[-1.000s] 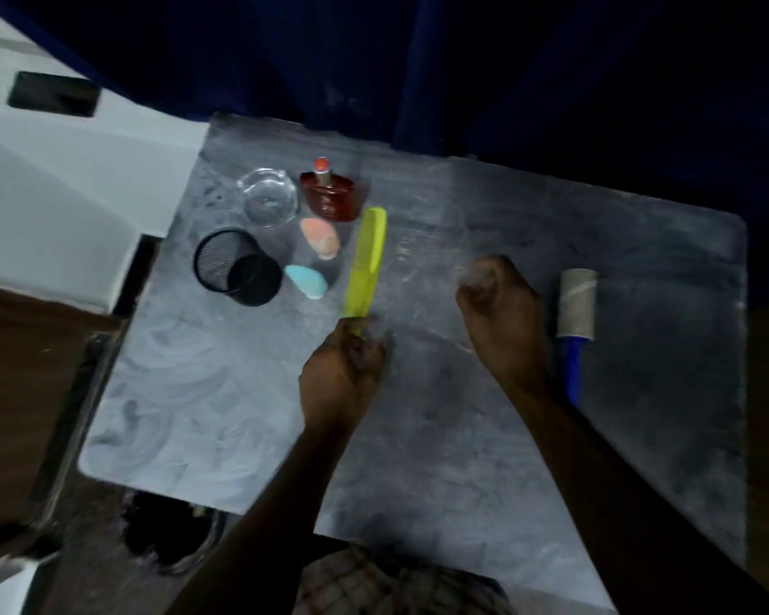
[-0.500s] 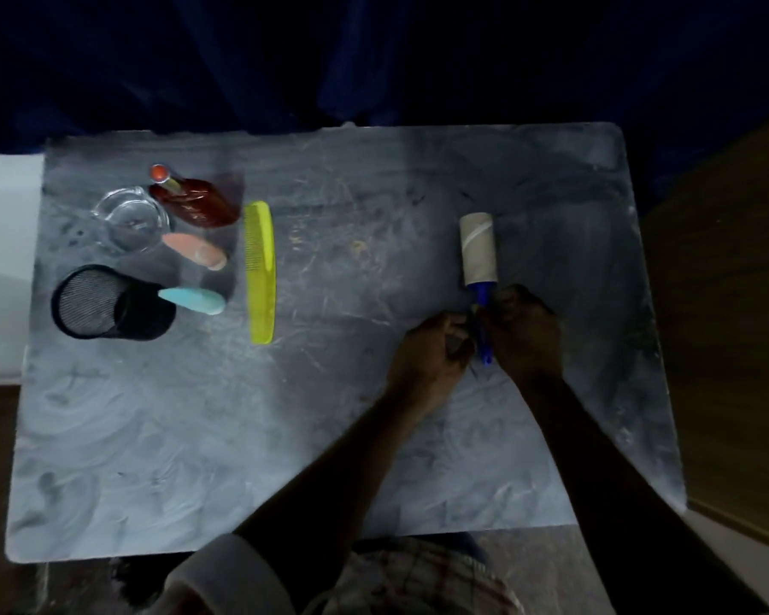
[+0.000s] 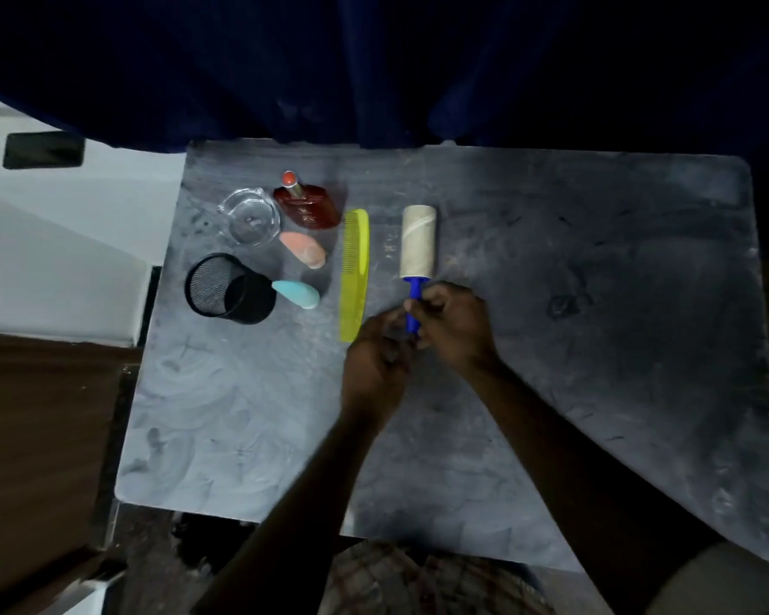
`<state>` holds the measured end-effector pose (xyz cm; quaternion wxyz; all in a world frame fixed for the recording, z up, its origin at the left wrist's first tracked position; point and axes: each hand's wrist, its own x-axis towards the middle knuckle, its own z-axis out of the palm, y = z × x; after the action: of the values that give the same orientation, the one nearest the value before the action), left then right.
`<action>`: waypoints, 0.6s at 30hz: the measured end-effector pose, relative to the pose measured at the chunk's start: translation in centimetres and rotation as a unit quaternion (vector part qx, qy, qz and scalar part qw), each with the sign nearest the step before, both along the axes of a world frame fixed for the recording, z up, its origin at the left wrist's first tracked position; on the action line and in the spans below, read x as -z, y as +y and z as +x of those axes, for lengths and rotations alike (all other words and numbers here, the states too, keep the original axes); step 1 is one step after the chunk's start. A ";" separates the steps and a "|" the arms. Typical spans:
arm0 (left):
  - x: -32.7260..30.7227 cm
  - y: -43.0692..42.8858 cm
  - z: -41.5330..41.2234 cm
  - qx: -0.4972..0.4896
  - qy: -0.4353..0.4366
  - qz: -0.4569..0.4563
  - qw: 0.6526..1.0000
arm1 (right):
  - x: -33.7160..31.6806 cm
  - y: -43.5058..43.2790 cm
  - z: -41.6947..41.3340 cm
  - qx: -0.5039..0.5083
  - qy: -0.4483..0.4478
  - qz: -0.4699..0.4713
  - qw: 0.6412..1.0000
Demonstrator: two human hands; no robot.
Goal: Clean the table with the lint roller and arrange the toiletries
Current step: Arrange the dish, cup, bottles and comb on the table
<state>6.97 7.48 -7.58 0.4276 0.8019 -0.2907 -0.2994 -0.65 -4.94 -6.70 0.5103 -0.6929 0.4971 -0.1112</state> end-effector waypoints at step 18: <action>0.5 1.1 4.8 0.056 0.031 0.033 0.997 | 0.1 1.6 5.6 -0.009 0.171 -0.141 0.975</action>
<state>11.72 8.58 -8.10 0.3919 0.7884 -0.3117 -0.3573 4.98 -3.33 -6.76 0.3161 -0.7711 0.5500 -0.0558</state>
